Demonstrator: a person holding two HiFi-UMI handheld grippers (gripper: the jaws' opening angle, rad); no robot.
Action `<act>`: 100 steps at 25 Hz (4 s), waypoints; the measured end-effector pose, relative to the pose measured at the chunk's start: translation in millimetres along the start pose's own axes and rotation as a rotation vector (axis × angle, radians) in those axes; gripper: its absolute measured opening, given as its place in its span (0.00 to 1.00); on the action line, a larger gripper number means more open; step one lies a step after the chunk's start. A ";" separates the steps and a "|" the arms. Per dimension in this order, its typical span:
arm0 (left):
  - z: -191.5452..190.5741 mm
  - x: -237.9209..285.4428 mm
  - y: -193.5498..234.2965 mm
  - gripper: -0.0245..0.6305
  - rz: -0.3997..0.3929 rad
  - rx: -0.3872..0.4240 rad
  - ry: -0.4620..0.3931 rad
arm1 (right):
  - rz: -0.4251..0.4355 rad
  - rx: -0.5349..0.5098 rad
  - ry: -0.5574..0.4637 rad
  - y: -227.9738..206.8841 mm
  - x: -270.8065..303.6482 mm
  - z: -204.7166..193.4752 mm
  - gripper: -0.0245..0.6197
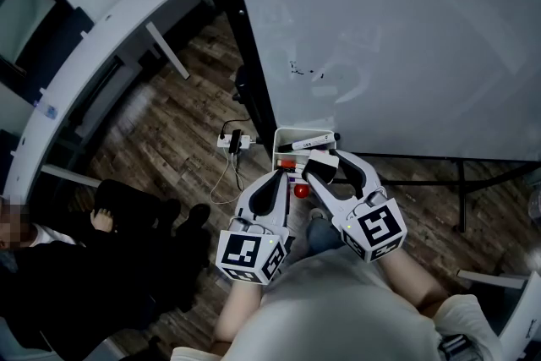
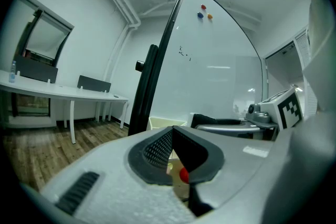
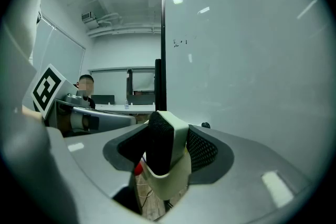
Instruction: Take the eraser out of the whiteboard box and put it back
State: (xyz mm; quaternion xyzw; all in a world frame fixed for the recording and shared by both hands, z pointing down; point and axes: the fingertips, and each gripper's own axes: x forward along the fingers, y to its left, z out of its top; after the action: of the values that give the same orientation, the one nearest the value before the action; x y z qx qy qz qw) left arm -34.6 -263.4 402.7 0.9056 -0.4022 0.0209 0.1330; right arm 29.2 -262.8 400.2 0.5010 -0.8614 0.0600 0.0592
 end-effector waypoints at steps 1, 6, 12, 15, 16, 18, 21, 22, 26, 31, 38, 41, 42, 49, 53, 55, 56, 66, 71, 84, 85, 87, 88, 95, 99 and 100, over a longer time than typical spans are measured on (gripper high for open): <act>-0.2 -0.1 0.2 0.04 0.001 0.000 0.000 | -0.001 0.000 0.000 0.0 0.1 0.0 0.40; -0.9 -1.5 -0.3 0.04 0.003 -0.002 0.002 | -0.005 -0.002 0.004 0.2 -0.2 0.1 0.39; 0.3 -4.8 -0.4 0.04 0.006 -0.001 -0.003 | -0.019 -0.006 0.004 1.0 -0.9 0.5 0.36; -0.7 -6.4 -0.7 0.04 0.008 0.000 -0.004 | -0.022 -0.015 0.004 1.6 -1.2 0.4 0.36; -0.7 -7.0 -1.3 0.04 0.008 0.001 -0.005 | -0.023 -0.018 0.002 1.9 -1.7 1.0 0.35; -0.1 -8.7 -2.8 0.04 0.007 0.002 -0.006 | -0.027 -0.023 -0.005 2.6 -3.2 3.4 0.35; 1.6 -11.4 -3.9 0.04 0.007 0.003 -0.010 | -0.032 -0.030 -0.018 3.9 -4.9 8.0 0.35; 2.2 -12.4 -3.9 0.04 0.007 0.003 -0.011 | -0.034 -0.034 -0.023 4.5 -5.5 9.8 0.35; 4.0 -16.9 -5.0 0.04 0.008 0.003 -0.015 | -0.041 -0.051 -0.044 7.4 -9.3 18.5 0.35; 4.6 -22.3 -9.1 0.04 0.003 0.005 -0.018 | -0.055 -0.066 -0.072 10.4 -17.0 29.8 0.35; 7.6 -32.3 -17.4 0.04 -0.003 0.008 -0.026 | -0.068 -0.086 -0.110 16.9 -31.0 45.6 0.35; 8.0 -37.0 -21.3 0.04 -0.007 0.010 -0.030 | -0.066 -0.089 -0.127 21.9 -37.0 50.3 0.35; 7.6 -38.4 -22.7 0.04 -0.008 0.011 -0.031 | -0.071 -0.089 -0.128 22.7 -39.0 51.3 0.35; 4.4 -52.4 -35.2 0.04 -0.016 0.013 -0.029 | -0.090 -0.093 -0.139 31.7 -58.7 55.2 0.35; 2.5 -60.8 -43.1 0.04 -0.022 0.016 -0.028 | -0.098 -0.100 -0.182 37.7 -70.3 61.3 0.35; 1.8 -65.0 -46.7 0.04 -0.024 0.018 -0.028 | -0.098 -0.100 -0.192 41.1 -75.7 62.0 0.35; 1.4 -67.1 -48.4 0.04 -0.024 0.018 -0.029 | -0.098 -0.097 -0.183 42.7 -78.4 59.9 0.35; -4.2 -89.0 -62.6 0.04 -0.023 0.022 -0.024 | -0.113 -0.088 -0.147 58.5 -102.0 54.6 0.35; -7.8 -99.9 -70.0 0.04 -0.025 0.027 -0.022 | -0.097 -0.090 -0.167 69.9 -112.9 52.9 0.35; -18.0 -126.2 -87.5 0.04 -0.032 0.024 -0.023 | -0.126 -0.085 -0.173 89.1 -141.9 52.4 0.35; -19.5 -128.1 -88.5 0.04 -0.033 0.023 -0.022 | -0.119 -0.087 -0.195 92.2 -143.2 53.8 0.35; -21.9 -131.7 -89.6 0.04 -0.033 0.022 -0.022 | -0.110 -0.089 -0.222 97.3 -145.5 54.8 0.35; -22.7 -133.2 -89.9 0.04 -0.032 0.021 -0.022 | -0.108 -0.087 -0.224 99.1 -146.6 54.1 0.35; -22.6 -142.8 -89.2 0.04 -0.022 0.015 -0.029 | -0.107 -0.085 -0.205 107.7 -151.9 50.8 0.35; -23.0 -143.4 -89.1 0.04 -0.023 0.013 -0.032 | -0.114 -0.084 -0.202 108.7 -152.1 51.3 0.35; -23.0 -143.2 -89.1 0.04 -0.025 0.014 -0.032 | -0.116 -0.082 -0.197 108.5 -151.8 50.7 0.35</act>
State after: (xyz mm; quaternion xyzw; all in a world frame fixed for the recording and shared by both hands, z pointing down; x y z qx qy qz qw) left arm -64.4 -96.9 384.1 0.9116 -0.3930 0.0077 0.1207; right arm 7.2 -87.8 320.8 0.5507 -0.8342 -0.0285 -0.0019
